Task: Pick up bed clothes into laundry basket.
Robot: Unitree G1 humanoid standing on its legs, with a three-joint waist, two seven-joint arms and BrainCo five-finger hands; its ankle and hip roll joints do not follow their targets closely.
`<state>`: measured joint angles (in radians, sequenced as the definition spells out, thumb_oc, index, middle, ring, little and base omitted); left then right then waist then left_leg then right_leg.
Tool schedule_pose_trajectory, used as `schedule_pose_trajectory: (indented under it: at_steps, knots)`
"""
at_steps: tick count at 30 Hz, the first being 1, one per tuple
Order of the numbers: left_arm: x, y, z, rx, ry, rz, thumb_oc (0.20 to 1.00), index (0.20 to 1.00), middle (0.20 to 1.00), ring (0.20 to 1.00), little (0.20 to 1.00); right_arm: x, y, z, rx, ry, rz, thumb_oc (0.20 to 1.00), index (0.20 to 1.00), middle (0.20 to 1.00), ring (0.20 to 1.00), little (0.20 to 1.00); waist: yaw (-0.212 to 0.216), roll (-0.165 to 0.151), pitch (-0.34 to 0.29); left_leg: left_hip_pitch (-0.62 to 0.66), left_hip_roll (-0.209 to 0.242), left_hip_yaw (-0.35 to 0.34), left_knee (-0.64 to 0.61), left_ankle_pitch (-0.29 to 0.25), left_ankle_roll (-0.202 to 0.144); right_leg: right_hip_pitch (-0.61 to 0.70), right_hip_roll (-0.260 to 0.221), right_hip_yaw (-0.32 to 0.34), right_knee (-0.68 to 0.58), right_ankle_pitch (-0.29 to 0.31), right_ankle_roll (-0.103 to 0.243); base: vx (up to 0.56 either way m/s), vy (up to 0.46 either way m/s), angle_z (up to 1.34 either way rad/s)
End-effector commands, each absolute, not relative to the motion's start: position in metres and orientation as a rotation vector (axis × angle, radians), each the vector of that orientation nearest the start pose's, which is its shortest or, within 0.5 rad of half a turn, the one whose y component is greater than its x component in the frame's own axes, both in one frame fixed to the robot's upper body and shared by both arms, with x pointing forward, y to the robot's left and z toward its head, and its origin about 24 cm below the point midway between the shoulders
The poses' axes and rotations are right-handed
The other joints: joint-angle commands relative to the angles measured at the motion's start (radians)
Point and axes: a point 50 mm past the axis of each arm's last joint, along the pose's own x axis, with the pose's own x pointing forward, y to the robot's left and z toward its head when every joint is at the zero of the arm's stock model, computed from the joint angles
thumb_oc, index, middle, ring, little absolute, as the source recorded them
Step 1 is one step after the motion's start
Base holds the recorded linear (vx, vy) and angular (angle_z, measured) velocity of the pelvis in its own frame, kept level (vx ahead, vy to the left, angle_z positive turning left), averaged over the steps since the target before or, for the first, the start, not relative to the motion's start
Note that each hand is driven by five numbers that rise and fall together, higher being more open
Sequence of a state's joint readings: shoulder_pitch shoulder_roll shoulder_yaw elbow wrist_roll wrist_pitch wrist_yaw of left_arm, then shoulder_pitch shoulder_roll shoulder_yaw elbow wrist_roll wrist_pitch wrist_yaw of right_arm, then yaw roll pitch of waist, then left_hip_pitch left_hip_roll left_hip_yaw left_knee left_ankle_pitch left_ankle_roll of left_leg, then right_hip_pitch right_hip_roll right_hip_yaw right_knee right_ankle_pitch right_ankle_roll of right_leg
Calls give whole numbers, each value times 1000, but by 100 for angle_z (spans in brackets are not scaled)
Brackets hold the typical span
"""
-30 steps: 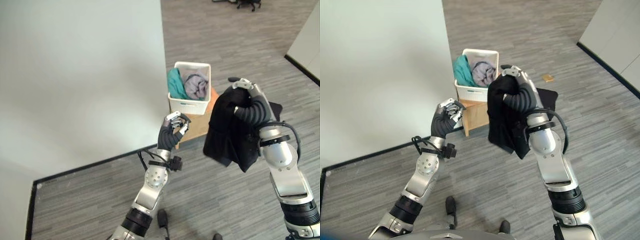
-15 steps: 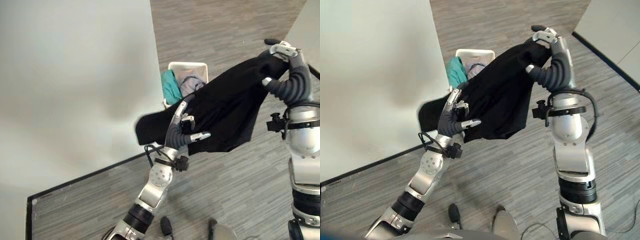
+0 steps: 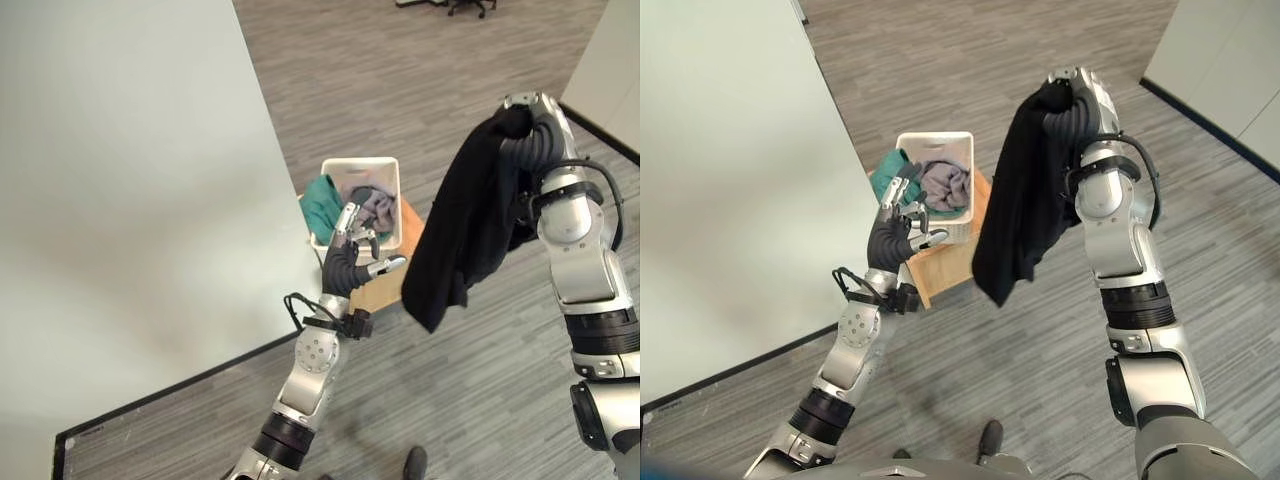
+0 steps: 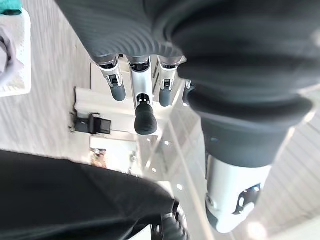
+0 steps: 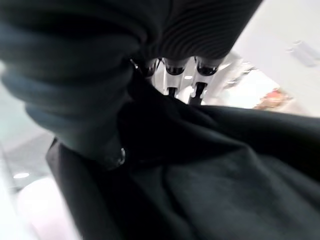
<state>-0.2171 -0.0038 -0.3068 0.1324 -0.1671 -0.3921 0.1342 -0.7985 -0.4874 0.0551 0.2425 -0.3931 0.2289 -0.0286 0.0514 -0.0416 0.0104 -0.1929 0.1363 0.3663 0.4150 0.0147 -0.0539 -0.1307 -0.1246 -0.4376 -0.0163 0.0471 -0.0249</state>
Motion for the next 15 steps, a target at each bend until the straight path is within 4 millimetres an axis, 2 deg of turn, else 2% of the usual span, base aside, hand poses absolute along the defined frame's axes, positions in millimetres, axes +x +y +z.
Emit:
schedule_pose_trajectory:
  at_steps: [1,2,3,4,6,7,8,9,10,12,15]
  knots:
    - [270,51,126,-297,-534,-282,1000,1000,1000,1000,1000,346,-203,319,-871,-636,-372,200,200,200,200,200,23,1,-31,-63,1,-53,21,-88,-58,81,-35,-33,-71,-17,66,210,-41,-2]
    - [266,55,119,-305,-522,-281,1000,1000,1000,1000,1000,346,-203,327,-876,-636,-393,200,200,200,200,200,41,12,-33,-94,-22,-82,-142,-63,-28,93,-15,-16,-71,-32,68,267,2,10]
    - [264,55,117,-306,-520,-283,1000,1000,1000,1000,1000,348,-201,327,-874,-633,-387,200,200,200,200,200,46,23,-40,-78,-28,-89,-229,-25,-26,96,-3,-10,-71,-36,68,270,-3,-3]
    - [264,55,117,-307,-519,-283,1000,1000,1000,1000,1000,348,-201,327,-876,-632,-386,200,200,200,200,200,46,22,-40,-67,-32,-88,-251,-13,-26,96,-5,-9,-71,-36,68,193,18,-8]
    - [262,58,112,-301,-511,-276,1000,1000,1000,1000,1000,353,-194,333,-868,-636,-378,200,200,200,200,200,64,44,-54,-44,-39,-109,-434,95,-25,112,22,13,-71,-52,69,266,22,-35]
    - [261,58,111,-302,-509,-276,1000,1000,1000,1000,1000,354,-190,338,-857,-642,-372,200,200,200,200,200,69,51,-61,-41,-38,-109,-476,122,-32,123,31,23,-71,-62,68,330,13,-56]
    - [261,58,112,-301,-513,-278,1000,1000,1000,1000,1000,356,-186,345,-854,-650,-380,200,200,200,200,200,67,59,-68,-29,-23,-57,-501,146,-39,138,39,16,-71,-75,65,216,0,-44]
    - [262,58,112,-301,-514,-278,1000,1000,1000,1000,1000,356,-186,345,-855,-651,-380,200,200,200,200,200,67,59,-67,-28,-23,-55,-502,146,-40,139,40,18,-71,-75,65,198,-5,-39]
    - [262,58,111,-303,-508,-278,1000,1000,1000,1000,1000,357,-185,349,-856,-655,-384,200,200,200,200,200,66,63,-73,-10,-10,-13,-502,145,-38,148,47,14,-71,-77,61,161,-6,-5]
    - [260,62,105,-303,-482,-260,1000,1000,1000,1000,1000,359,-178,354,-892,-656,-384,200,200,200,200,200,71,70,-91,29,-22,-20,-502,139,-18,170,65,15,-71,-102,56,288,2,14]
    - [258,64,104,-300,-487,-267,1000,1000,1000,1000,1000,358,-177,362,-918,-666,-395,200,200,200,200,200,77,64,-93,24,-43,-5,-494,155,1,199,63,3,-71,-130,52,211,26,37]
